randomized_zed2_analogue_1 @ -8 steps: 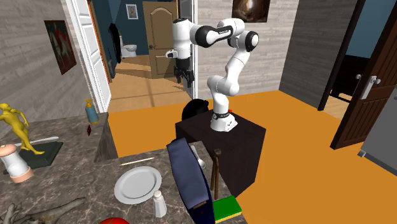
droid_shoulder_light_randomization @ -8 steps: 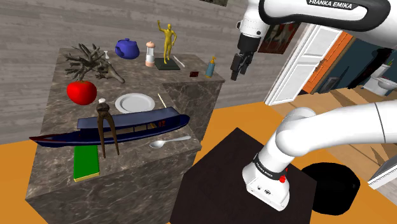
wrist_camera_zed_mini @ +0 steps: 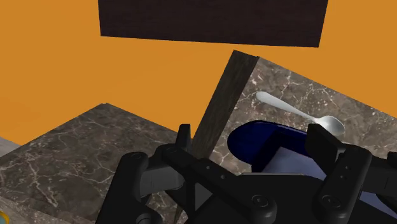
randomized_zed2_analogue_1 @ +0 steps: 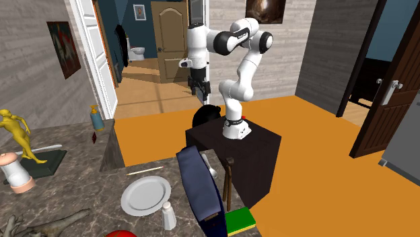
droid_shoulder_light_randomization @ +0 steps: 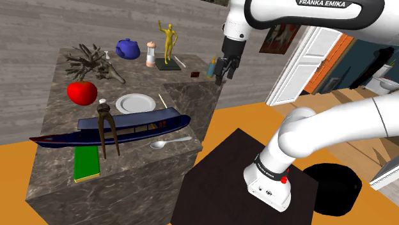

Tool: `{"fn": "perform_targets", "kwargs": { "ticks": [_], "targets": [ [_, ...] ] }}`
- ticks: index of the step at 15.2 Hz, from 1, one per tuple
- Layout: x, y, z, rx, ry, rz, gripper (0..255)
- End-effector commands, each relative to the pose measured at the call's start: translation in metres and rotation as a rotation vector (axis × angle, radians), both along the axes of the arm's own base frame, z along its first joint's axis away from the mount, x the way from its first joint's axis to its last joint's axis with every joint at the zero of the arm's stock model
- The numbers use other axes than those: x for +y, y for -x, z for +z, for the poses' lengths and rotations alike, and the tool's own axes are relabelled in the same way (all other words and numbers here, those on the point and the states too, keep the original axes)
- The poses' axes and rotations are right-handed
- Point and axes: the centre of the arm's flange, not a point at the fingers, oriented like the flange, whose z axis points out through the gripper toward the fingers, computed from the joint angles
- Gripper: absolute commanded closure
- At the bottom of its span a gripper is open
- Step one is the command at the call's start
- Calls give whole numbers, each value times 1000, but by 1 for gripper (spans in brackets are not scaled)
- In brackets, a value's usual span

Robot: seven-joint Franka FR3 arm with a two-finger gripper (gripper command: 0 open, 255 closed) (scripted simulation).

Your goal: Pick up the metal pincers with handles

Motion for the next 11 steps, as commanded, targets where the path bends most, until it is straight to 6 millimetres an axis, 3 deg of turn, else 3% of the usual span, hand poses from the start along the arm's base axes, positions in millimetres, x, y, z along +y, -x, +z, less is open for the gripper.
{"fn": "perform_targets", "kwargs": {
  "ticks": [1,11],
  "targets": [
    [24,-6,-2,-4,-3,-10,0],
    [145,-47,-22,-21,-13,-54,0]
  ]
}}
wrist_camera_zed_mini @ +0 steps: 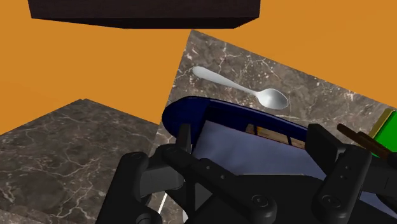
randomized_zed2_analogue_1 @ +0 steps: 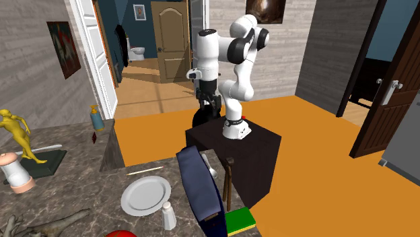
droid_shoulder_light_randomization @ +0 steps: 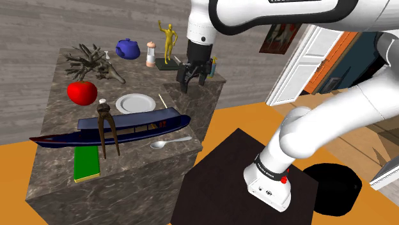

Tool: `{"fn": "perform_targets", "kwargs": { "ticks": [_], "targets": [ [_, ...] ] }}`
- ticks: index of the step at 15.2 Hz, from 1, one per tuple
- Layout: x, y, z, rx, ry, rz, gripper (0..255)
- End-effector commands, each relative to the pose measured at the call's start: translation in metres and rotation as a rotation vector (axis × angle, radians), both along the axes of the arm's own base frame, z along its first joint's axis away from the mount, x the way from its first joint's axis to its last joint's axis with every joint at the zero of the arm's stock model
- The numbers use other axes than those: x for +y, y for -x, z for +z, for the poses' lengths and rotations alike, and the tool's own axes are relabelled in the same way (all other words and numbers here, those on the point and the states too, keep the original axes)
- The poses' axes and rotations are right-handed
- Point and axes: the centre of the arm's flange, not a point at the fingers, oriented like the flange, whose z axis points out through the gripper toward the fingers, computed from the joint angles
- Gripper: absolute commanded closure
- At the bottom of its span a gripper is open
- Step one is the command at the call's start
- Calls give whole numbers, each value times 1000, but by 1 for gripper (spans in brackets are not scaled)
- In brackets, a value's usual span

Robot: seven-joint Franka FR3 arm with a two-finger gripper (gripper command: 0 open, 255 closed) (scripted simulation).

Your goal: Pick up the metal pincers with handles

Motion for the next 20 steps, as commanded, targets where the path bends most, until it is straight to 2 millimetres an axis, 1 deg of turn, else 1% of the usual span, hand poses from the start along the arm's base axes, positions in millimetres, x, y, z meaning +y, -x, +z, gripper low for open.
{"fn": "perform_targets", "kwargs": {
  "ticks": [1,10,20],
  "targets": [
    [25,-10,-4,-3,-4,-10,0],
    [132,-53,-20,-19,-13,-50,0],
    [250,-105,-36,-36,-22,-94,0]
  ]
}}
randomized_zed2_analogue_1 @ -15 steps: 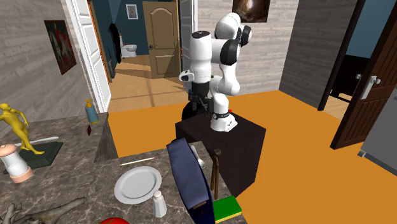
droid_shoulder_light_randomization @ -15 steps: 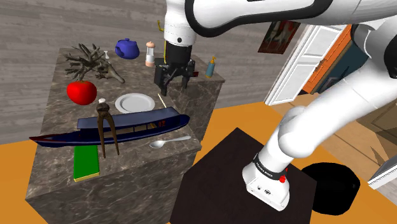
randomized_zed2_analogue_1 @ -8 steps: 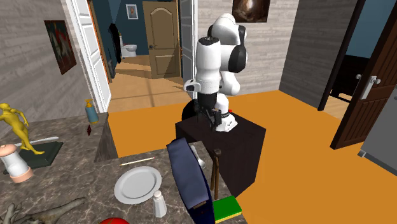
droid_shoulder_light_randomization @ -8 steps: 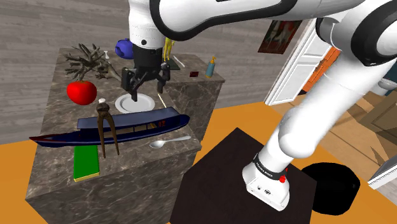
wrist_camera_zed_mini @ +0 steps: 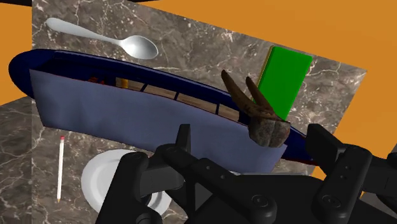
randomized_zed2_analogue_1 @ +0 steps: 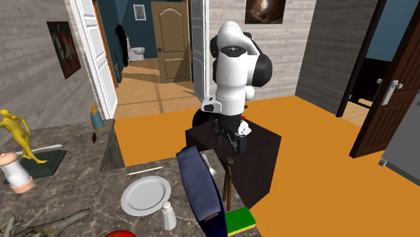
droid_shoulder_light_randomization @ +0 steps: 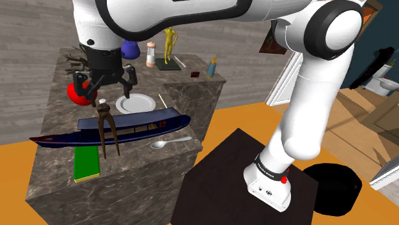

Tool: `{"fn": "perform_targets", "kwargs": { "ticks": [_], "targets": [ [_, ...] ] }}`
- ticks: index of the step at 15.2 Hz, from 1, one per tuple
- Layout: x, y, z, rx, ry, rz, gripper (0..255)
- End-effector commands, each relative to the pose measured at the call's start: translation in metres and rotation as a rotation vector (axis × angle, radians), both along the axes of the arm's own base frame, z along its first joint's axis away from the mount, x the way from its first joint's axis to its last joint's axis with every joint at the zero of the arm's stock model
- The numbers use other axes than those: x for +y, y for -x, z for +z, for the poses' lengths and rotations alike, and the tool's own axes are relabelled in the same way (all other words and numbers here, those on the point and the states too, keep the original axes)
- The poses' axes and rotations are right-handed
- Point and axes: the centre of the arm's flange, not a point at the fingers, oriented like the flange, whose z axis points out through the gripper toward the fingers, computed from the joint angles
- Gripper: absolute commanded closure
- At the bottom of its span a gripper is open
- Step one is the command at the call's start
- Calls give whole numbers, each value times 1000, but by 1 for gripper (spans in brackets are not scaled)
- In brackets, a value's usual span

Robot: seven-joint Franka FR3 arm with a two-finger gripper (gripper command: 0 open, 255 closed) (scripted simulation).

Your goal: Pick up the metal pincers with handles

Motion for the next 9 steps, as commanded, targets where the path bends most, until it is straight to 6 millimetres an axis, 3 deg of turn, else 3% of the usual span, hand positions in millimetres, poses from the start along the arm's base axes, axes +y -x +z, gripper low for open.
{"fn": "perform_targets", "kwargs": {
  "ticks": [1,9],
  "targets": [
    [21,-9,-4,-3,-2,-10,0],
    [21,-9,-44,-3,-2,-10,0]
  ]
}}
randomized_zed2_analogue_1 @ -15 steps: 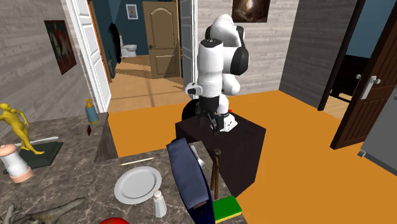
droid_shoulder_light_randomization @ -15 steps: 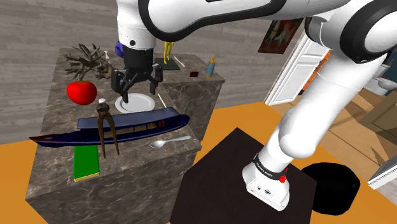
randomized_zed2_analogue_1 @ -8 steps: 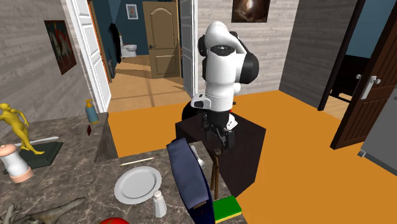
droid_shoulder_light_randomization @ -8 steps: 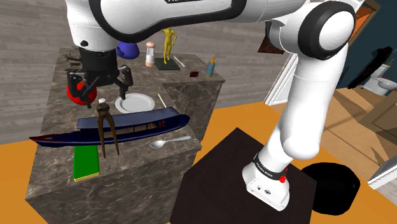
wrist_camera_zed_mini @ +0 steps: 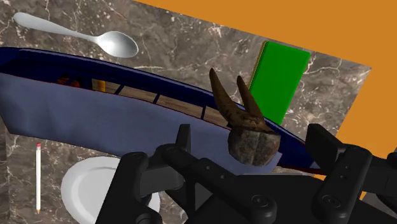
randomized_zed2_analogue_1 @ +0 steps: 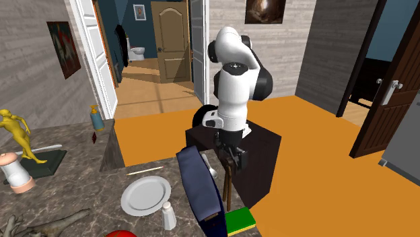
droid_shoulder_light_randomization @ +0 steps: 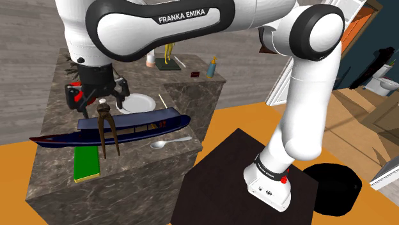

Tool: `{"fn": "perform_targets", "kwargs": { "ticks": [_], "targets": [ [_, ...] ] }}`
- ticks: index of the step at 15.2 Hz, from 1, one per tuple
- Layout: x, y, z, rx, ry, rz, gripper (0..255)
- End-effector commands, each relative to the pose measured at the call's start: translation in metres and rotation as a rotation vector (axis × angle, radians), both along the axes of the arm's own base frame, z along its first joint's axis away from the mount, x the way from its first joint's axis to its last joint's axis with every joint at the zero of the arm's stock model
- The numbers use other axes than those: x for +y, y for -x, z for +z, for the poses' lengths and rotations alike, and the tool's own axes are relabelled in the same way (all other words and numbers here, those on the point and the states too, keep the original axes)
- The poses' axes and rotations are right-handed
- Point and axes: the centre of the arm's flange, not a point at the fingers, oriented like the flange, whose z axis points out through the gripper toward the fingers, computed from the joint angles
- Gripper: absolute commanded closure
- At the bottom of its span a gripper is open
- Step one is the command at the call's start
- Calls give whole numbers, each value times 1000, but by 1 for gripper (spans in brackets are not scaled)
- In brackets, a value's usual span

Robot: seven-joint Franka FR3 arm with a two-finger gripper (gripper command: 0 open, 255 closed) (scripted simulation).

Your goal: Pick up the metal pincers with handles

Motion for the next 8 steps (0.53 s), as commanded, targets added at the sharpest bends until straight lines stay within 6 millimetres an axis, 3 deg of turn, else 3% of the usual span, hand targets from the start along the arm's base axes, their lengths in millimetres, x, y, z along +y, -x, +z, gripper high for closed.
{"fn": "perform_targets", "kwargs": {
  "ticks": [1,2,8],
  "targets": [
    [0,1,-4,0,0,0,0],
    [0,1,-5,0,0,0,255],
    [0,0,-5,0,0,0,255]
  ]
}}
